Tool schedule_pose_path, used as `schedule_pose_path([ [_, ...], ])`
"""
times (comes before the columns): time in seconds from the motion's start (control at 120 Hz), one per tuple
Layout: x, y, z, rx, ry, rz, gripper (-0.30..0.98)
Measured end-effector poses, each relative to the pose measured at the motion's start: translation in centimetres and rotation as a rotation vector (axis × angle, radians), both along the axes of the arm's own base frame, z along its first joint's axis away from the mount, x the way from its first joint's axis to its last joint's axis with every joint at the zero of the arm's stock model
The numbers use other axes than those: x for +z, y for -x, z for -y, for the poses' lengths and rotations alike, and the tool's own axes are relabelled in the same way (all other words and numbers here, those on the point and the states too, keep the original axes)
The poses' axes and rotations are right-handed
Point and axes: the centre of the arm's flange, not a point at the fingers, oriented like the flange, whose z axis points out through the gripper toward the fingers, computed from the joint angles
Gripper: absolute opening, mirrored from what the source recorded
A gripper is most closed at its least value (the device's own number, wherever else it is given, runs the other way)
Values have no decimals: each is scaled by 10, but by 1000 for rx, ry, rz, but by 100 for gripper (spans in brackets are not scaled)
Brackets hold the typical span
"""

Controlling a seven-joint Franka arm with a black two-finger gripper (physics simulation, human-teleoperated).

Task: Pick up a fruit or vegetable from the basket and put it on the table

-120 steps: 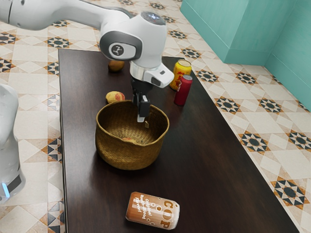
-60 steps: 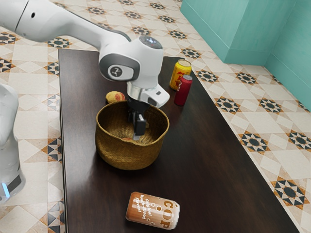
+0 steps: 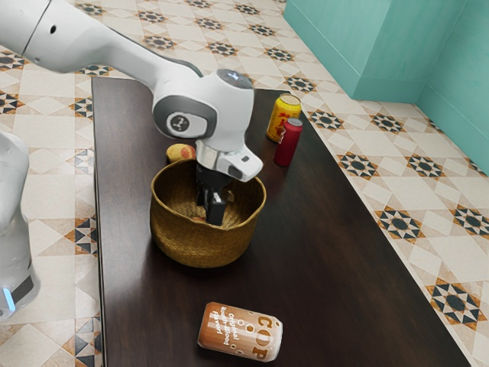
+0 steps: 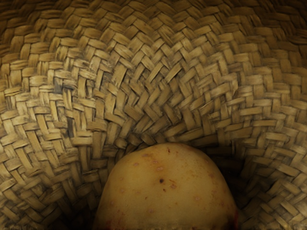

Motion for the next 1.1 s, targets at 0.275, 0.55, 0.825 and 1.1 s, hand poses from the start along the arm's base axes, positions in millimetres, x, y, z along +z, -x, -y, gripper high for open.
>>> schedule_pose_path([
  [0.275, -22, -8, 0, 10, 11, -43, 69],
  [0.55, -43, -14, -1, 23, 23, -59, 64],
  [0.825, -47, -11, -3, 45, 45, -50, 71],
  [1.1, -32, -5, 0, 42, 47, -31, 36],
])
